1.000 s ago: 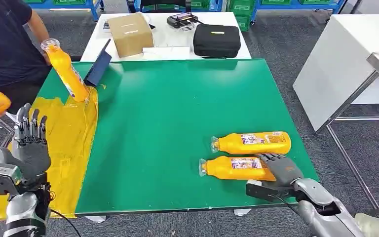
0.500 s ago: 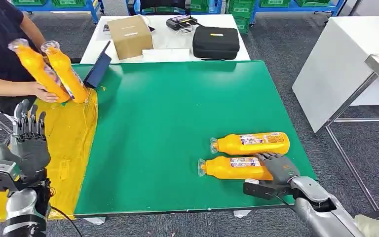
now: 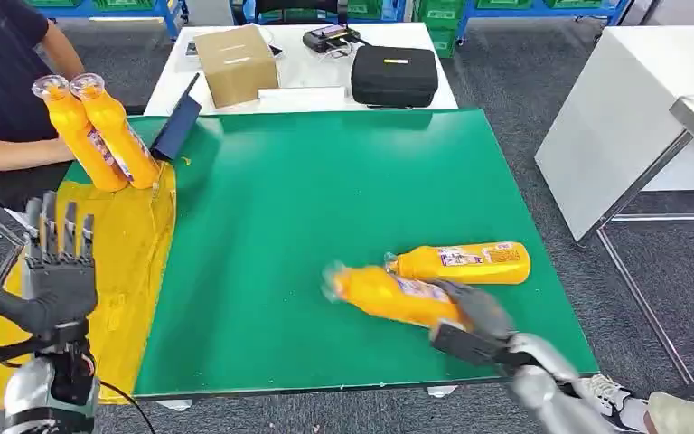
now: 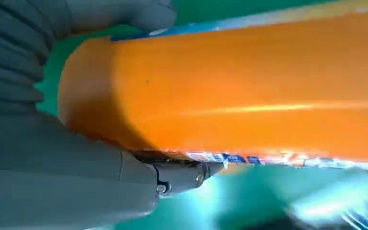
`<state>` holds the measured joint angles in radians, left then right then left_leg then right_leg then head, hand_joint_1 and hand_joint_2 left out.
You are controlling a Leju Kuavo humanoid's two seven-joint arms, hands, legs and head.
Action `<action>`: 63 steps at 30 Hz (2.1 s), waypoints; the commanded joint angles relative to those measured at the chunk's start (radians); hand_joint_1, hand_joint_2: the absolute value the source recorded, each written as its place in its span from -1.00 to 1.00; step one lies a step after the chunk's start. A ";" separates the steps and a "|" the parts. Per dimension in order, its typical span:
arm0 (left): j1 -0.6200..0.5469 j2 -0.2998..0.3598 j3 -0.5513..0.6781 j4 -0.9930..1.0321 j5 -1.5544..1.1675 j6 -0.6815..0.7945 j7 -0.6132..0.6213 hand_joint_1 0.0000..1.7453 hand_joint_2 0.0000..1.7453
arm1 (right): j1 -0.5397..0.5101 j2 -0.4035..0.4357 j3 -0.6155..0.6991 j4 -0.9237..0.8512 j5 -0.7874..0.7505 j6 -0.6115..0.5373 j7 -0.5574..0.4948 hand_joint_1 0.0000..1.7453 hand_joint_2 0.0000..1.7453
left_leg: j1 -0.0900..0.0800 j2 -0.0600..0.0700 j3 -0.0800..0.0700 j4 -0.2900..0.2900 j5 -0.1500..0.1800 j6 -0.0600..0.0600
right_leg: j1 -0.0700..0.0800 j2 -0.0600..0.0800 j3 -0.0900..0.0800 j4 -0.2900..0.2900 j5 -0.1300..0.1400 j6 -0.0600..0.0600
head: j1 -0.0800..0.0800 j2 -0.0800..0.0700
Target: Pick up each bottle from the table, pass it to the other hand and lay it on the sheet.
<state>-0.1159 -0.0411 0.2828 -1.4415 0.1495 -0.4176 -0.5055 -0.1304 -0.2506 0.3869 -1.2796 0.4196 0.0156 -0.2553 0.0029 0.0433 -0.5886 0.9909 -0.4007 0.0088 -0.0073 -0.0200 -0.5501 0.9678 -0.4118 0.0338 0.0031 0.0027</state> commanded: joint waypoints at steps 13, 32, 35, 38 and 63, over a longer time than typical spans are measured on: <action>0.098 -0.078 -0.381 -0.126 -0.143 0.088 -0.045 -1.00 1.00 | -0.262 0.382 0.152 0.062 -0.176 -0.065 0.059 1.00 1.00 | 0.000 -0.019 -0.028 0.000 0.008 -0.001 | 0.000 -0.015 -0.022 0.003 0.000 -0.003 | 0.001 0.000; 0.099 -0.082 -0.391 -0.121 -0.177 0.104 -0.056 -1.00 1.00 | -0.252 0.458 0.396 0.171 -0.055 -0.018 0.075 1.00 1.00 | 0.000 -0.021 -0.027 -0.001 0.007 -0.001 | 0.000 -0.013 -0.022 0.002 0.000 -0.003 | 0.000 0.000; 0.098 -0.084 -0.391 -0.107 -0.203 0.127 -0.058 -1.00 1.00 | -0.253 0.477 0.462 0.196 -0.031 -0.011 0.078 1.00 1.00 | 0.000 -0.022 -0.027 -0.001 0.007 -0.002 | 0.000 -0.015 -0.022 0.002 0.000 -0.003 | 0.000 0.000; 0.100 -0.080 -0.404 -0.105 -0.275 0.181 -0.072 -1.00 1.00 | -0.246 0.478 0.520 0.201 -0.013 -0.006 0.080 1.00 1.00 | 0.000 -0.022 -0.028 -0.001 0.008 -0.001 | 0.000 -0.015 -0.023 0.002 0.000 -0.003 | 0.000 0.000; 0.099 -0.072 -0.400 -0.086 -0.330 0.198 -0.093 1.00 1.00 | -0.241 0.471 0.567 0.214 0.002 -0.013 0.088 1.00 1.00 | 0.000 -0.025 -0.031 -0.001 0.008 -0.001 | 0.000 -0.018 -0.025 0.002 0.000 -0.003 | 0.001 0.000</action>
<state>0.0326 -0.1125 -0.0866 -1.5888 -0.1762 -0.2098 -0.6024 -0.3527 0.2300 0.8671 -1.1215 0.4154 -0.0023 -0.1621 0.0025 0.0212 -0.6220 0.9907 -0.3915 0.0084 -0.0074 -0.0390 -0.5786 0.9706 -0.4108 0.0314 0.0038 0.0027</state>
